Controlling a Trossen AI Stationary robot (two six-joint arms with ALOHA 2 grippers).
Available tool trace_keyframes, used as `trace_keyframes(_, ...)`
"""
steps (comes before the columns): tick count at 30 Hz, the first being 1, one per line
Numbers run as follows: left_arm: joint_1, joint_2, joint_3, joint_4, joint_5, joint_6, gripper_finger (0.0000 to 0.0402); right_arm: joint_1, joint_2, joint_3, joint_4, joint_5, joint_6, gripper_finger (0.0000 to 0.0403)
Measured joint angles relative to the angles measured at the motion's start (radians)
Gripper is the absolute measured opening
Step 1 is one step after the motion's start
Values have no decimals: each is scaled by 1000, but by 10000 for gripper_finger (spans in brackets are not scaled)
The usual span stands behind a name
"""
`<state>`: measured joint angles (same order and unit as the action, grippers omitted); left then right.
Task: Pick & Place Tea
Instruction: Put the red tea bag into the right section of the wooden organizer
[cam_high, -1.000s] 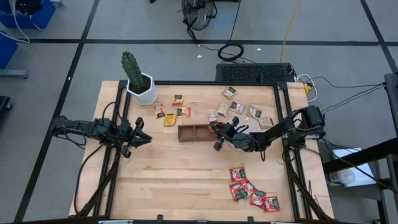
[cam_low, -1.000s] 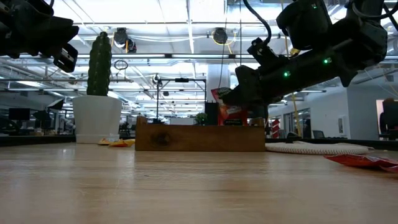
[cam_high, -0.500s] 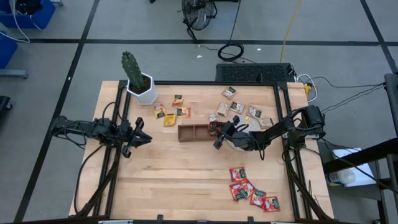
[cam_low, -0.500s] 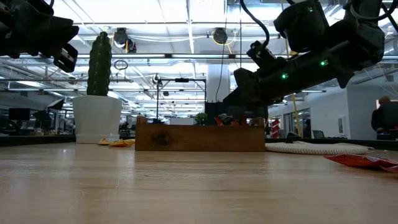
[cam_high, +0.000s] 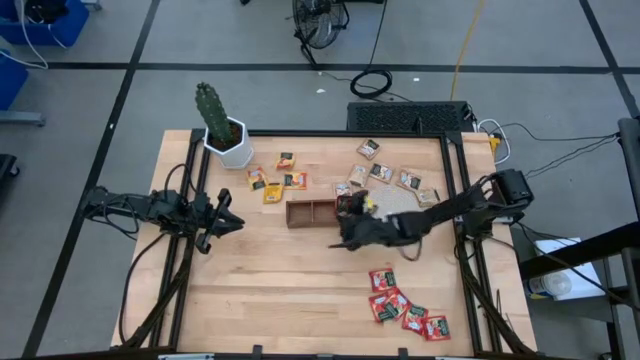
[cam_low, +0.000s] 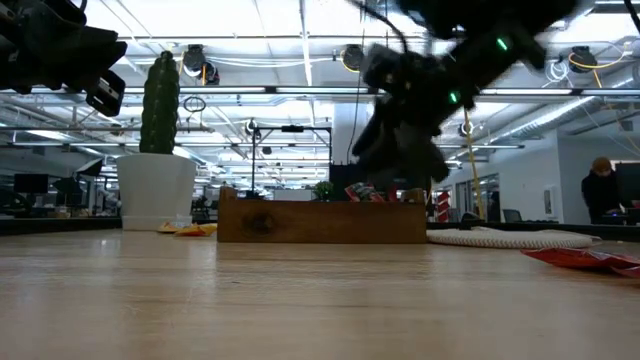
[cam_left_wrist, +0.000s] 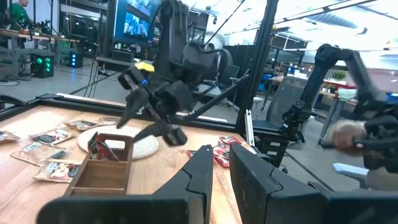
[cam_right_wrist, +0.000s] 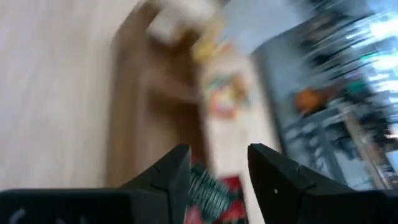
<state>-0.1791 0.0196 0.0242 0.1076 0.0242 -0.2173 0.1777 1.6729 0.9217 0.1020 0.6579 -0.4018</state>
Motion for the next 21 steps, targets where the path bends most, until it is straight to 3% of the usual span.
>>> trace_keyframes(3, 0, 0, 0, 0, 0, 0, 58, -68, 10, 225, -484, -313, 131, 152)
trace_keyframes(5, 0, 0, 0, 0, 0, 0, 58, -107, 19, 322, -620, -441, 143, 151)
trace_keyframes(10, 0, 0, 0, 0, 0, 0, 58, -139, 17, 468, -768, -457, 22, 153)
trace_keyframes(13, 0, 0, 0, -3, 0, 0, 58, -167, 38, 523, -818, -530, -1, 157)
trace_keyframes(21, 0, 0, 0, 3, 0, 0, 58, -248, 140, 545, -852, -594, -48, 156)
